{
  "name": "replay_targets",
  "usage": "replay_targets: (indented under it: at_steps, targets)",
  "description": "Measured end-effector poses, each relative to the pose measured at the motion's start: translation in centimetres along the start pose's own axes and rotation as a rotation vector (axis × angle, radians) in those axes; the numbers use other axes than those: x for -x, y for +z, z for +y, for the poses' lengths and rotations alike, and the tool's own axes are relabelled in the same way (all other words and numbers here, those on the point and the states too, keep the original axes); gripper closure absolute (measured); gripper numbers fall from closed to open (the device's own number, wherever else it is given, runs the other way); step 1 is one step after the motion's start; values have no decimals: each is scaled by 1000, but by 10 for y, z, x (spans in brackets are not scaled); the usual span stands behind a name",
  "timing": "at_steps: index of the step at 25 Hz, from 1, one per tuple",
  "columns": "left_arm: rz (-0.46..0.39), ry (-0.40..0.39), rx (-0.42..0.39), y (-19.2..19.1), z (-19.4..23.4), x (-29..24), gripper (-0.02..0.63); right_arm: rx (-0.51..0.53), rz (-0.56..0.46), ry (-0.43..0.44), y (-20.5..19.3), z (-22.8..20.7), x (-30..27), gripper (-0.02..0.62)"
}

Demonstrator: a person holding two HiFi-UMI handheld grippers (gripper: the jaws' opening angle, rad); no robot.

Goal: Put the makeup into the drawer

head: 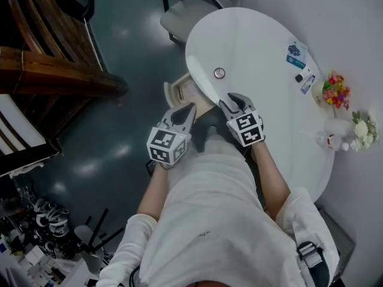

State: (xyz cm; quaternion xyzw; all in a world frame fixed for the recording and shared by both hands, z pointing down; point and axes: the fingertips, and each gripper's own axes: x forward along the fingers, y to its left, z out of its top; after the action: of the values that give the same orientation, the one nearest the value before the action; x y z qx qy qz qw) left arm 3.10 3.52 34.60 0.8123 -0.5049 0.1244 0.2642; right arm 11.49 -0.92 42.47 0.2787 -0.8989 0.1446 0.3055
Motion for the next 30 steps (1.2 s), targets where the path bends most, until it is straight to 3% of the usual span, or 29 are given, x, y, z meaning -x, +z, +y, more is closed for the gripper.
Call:
replay_targets:
  at_steps: [15, 30]
  targets:
    - [37, 34, 67, -10, 23, -30, 598, 90, 190, -19, -29, -58, -89, 347]
    - [60, 65, 116, -26, 48, -51, 598, 117, 244, 10, -38, -76, -146, 344]
